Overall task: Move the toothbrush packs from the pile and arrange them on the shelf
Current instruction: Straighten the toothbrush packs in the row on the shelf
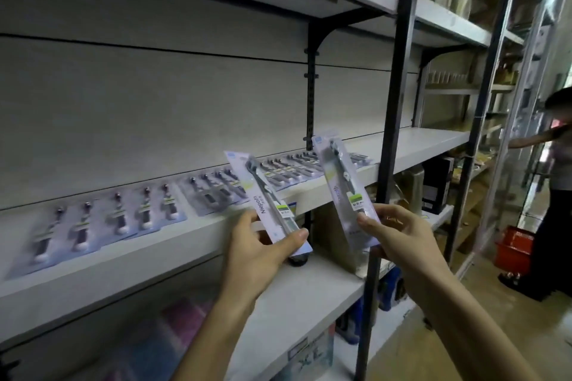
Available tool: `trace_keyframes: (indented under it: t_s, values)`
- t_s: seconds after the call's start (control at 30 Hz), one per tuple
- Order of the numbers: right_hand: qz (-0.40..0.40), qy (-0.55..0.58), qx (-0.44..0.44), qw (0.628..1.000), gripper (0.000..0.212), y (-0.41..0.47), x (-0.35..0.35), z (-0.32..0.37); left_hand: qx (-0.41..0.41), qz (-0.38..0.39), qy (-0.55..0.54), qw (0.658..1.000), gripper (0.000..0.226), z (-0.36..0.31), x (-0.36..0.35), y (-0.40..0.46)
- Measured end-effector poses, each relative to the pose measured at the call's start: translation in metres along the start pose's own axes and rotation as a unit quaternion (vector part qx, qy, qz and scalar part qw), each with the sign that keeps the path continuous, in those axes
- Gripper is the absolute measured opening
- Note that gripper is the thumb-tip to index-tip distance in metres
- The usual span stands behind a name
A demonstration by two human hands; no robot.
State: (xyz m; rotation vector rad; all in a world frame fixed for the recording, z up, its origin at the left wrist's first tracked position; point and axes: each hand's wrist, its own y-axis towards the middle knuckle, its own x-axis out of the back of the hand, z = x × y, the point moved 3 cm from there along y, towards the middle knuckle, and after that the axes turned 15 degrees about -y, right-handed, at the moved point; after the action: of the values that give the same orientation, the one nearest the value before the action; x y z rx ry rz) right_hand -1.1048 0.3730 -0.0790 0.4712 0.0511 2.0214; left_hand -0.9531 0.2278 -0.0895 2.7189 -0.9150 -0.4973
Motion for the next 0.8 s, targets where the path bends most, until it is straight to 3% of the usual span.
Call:
trace_keyframes:
  t_s: [0.17,0.43,0.8]
  values:
    - [0.023,0.011,0.005,1.000,0.026,0.062,0.031,-0.028,-0.032,-0.058,0.059,0.996,0.038,0.030,-0.045,0.030]
    - [0.076,-0.004,0.055,0.996,0.025,0.154,0.079,-0.053,-0.032,-0.082,0.066,0.994,0.045,0.056,-0.126,0.065]
    - [0.111,-0.019,0.106,0.988,0.015,0.235,0.063,-0.076,-0.056,-0.153,0.092,0.982,0.031,0.074,-0.156,0.107]
